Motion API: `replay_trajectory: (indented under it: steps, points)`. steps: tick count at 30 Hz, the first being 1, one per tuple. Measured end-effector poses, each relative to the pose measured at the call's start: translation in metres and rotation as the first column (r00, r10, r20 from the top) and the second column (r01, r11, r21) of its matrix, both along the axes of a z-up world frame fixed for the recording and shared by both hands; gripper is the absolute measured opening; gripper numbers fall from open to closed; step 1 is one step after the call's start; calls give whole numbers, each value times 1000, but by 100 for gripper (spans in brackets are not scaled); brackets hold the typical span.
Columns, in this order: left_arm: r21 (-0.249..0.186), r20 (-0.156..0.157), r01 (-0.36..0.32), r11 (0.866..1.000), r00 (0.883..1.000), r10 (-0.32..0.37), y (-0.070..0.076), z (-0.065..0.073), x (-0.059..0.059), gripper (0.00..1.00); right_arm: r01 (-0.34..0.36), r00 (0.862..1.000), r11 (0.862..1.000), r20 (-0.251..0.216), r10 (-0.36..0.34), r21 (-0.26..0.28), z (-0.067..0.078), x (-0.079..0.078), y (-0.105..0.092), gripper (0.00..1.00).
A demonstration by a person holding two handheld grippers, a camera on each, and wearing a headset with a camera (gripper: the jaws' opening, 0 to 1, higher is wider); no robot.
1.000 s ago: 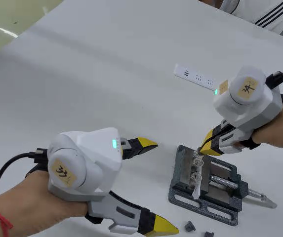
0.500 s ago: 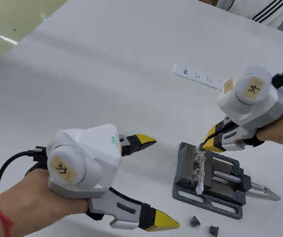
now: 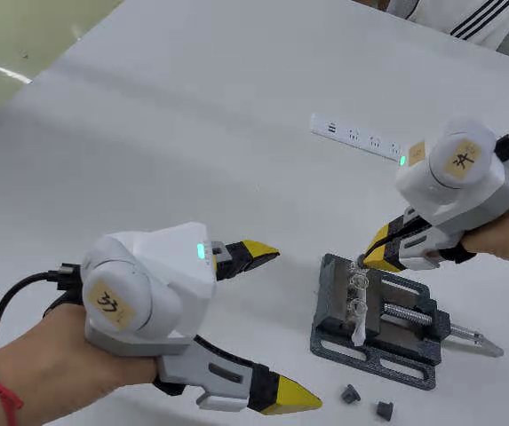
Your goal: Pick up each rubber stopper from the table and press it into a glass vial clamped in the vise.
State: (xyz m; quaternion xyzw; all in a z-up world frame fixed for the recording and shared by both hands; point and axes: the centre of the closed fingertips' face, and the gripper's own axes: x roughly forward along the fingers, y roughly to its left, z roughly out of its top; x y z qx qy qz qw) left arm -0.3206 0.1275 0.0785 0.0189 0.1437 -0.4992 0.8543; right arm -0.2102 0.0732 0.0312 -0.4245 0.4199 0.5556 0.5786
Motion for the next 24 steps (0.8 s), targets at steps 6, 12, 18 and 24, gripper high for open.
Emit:
replay_trajectory:
  steps: [6,12,18,24]
  points:
    - [6,-1,4,1000,1000,-4,0,0,-2,88,15,1000,1000,7,-15,15,1,3,0,2]
    - [12,-1,5,1000,1000,-5,1,1,-2,88,31,1000,999,5,-31,38,3,1,-1,6]
    - [18,1,8,1000,1000,-8,1,2,-2,88,56,998,996,16,-57,72,11,0,-4,9]
    - [27,5,12,1000,1000,-12,2,5,-3,88,84,996,990,30,-88,112,20,-2,-8,14]
